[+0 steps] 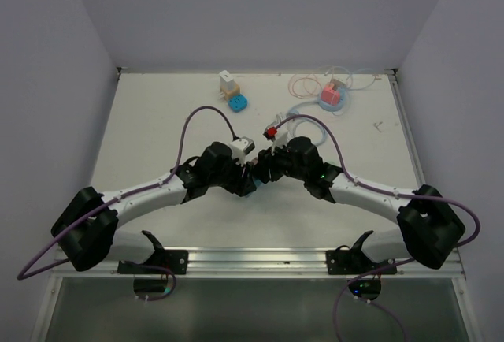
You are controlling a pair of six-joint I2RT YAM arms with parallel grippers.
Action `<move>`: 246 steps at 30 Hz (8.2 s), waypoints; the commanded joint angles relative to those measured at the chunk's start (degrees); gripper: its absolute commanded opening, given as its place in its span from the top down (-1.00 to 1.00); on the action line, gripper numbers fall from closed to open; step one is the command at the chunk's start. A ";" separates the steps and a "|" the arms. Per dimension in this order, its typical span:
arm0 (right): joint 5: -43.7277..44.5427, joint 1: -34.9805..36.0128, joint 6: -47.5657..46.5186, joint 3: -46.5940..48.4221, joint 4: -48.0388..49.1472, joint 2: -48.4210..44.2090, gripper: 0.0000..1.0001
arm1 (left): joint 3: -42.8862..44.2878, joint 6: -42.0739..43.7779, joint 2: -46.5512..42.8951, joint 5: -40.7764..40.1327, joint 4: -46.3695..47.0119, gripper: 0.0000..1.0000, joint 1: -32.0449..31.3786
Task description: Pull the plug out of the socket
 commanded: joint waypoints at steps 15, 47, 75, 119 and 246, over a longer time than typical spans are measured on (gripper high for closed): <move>3.36 0.16 -0.57 -0.79 4.36 -7.22 0.87 | 2.62 -4.39 5.49 6.62 4.43 1.00 0.11; 23.67 -25.23 19.64 4.23 -32.74 5.87 0.72 | -6.34 -19.15 -9.80 -35.74 -11.83 1.00 25.13; 17.51 -30.25 17.10 -2.19 -27.65 -8.45 -0.79 | 13.69 -21.62 18.05 -36.54 -8.40 0.10 43.52; 6.27 -13.38 -10.41 81.02 -26.93 64.13 -0.98 | 11.94 0.45 -17.19 -23.53 -12.98 -0.99 41.41; 1.97 -14.96 7.43 -2.55 -6.81 -1.07 -0.95 | 37.25 17.41 25.09 -18.79 -34.25 -0.24 4.41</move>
